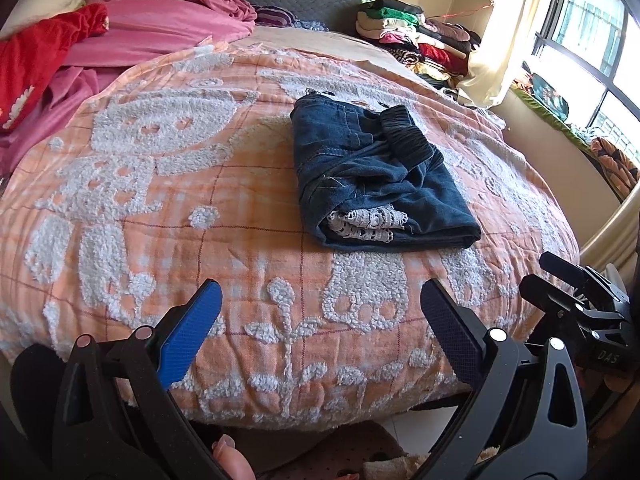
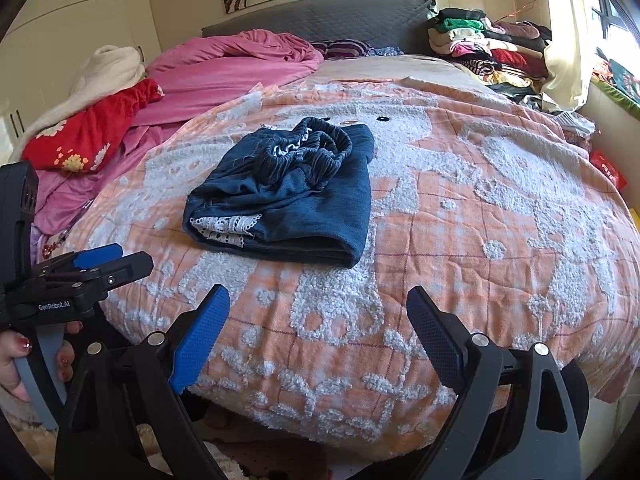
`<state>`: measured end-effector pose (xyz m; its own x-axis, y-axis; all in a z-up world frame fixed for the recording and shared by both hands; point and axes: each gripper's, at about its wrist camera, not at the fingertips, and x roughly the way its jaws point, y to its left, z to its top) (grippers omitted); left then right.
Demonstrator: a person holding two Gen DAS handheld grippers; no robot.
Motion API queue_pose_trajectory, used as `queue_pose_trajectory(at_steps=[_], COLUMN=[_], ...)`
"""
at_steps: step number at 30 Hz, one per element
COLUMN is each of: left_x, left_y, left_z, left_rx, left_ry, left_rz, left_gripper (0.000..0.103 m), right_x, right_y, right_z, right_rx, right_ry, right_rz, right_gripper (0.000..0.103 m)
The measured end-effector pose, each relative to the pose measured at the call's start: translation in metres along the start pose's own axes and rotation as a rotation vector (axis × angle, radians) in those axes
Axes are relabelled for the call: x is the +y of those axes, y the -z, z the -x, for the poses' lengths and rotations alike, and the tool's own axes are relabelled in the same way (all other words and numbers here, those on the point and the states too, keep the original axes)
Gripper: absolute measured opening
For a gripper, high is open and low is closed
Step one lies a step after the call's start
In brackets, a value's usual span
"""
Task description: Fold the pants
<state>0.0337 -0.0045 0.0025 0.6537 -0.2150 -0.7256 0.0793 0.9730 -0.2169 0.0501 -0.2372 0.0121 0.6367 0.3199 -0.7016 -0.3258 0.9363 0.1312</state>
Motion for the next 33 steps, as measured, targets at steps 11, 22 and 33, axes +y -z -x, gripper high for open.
queue_pose_trajectory(at_steps=[11,22,33], left_x=[-0.0004,-0.0002,0.0003], left_y=[-0.0003,-0.0006,-0.0011], left_z=[0.0005,0.001,0.0023], left_rx=[-0.001,-0.003,-0.004], left_ry=[-0.003,-0.004,-0.005], left_rz=[0.001,0.001,0.002], left_gripper=[0.093,0.093,0.093], right_x=[0.0002,0.0,-0.0002], right_y=[-0.0013,-0.001,-0.0008], right_z=[0.0013,0.0032,0.0029], right_rx=[-0.002,-0.006,-0.005], right_ry=[-0.002,0.004,0.007], right_rz=[0.001,-0.005,-0.007], right_gripper=[0.089,0.089,0.089])
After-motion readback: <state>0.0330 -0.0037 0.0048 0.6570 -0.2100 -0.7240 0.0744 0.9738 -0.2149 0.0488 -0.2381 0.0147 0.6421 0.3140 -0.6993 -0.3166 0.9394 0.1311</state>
